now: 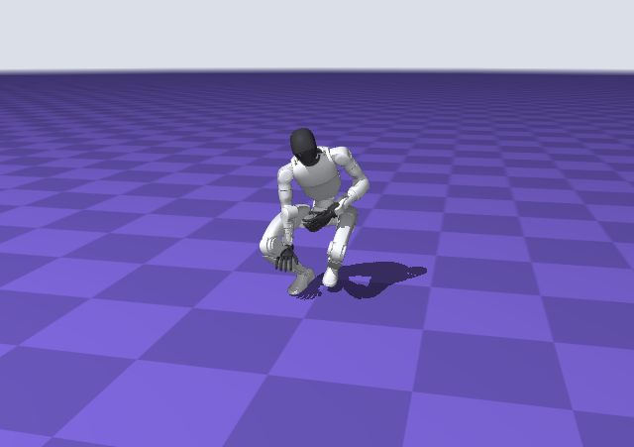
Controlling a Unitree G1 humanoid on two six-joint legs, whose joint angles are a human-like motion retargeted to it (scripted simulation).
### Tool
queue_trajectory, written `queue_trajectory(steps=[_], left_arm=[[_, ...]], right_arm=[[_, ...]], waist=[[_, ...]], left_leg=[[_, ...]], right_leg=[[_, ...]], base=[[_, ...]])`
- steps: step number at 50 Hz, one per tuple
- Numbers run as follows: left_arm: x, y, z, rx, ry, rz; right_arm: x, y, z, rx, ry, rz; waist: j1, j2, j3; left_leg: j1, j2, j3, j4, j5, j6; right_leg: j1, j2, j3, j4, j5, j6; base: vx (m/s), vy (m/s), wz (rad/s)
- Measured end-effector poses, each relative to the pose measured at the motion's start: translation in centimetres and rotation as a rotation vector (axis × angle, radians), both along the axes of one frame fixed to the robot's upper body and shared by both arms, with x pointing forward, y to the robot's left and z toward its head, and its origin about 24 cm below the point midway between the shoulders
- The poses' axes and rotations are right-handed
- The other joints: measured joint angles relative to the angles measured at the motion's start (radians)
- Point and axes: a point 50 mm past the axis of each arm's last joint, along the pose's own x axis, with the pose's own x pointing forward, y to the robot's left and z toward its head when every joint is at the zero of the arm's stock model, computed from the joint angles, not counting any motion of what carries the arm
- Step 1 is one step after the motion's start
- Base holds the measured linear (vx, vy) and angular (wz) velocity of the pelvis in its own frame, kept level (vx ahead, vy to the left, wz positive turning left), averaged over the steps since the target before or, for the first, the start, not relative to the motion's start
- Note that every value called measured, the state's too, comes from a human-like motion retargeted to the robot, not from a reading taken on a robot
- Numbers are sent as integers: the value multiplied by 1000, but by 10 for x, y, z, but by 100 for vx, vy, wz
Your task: Upper body actions
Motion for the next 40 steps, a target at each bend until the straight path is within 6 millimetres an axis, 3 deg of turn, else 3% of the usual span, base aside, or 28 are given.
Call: queue_trajectory(steps=[8,12,20,25,28,33,40], left_arm=[[22,12,6,-103,41,7],[43,25,13,-241,88,-17],[100,65,18,-441,183,144],[121,104,-20,-492,325,294],[122,135,-53,-391,405,420],[109,173,-97,-197,510,586],[71,211,-157,113,696,707]], right_arm=[[19,1,25,11,-109,-23],[37,5,38,32,-39,-40],[82,29,69,101,250,-46],[90,60,55,272,458,63],[89,76,42,331,568,156],[78,92,17,416,707,315],[46,89,-18,520,812,431]], waist=[[10,-43,0],[2,-81,0],[-80,-170,0],[-137,-263,-5],[-156,-306,-14],[-139,-349,-26],[-76,-362,-82]], left_leg=[[0,-11,0,-273,130,-11],[0,0,-46,-471,228,-45],[22,-56,-128,-915,414,-87],[198,-70,-152,-1200,510,-94],[337,-55,-177,-1362,557,-96],[587,3,-206,-1613,625,-107],[909,71,-223,-1887,691,-102]], right_leg=[[0,19,-9,-207,77,0],[0,36,-13,-358,112,6],[10,23,-9,-701,219,91],[149,38,11,-926,285,159],[277,64,0,-1070,326,194],[513,131,-25,-1307,394,248],[841,233,-69,-1609,484,297]], base=[[-11,-12,15],[-15,-16,34],[-7,-11,68],[6,-6,15],[15,-1,-35],[20,3,-64],[24,8,-56]])
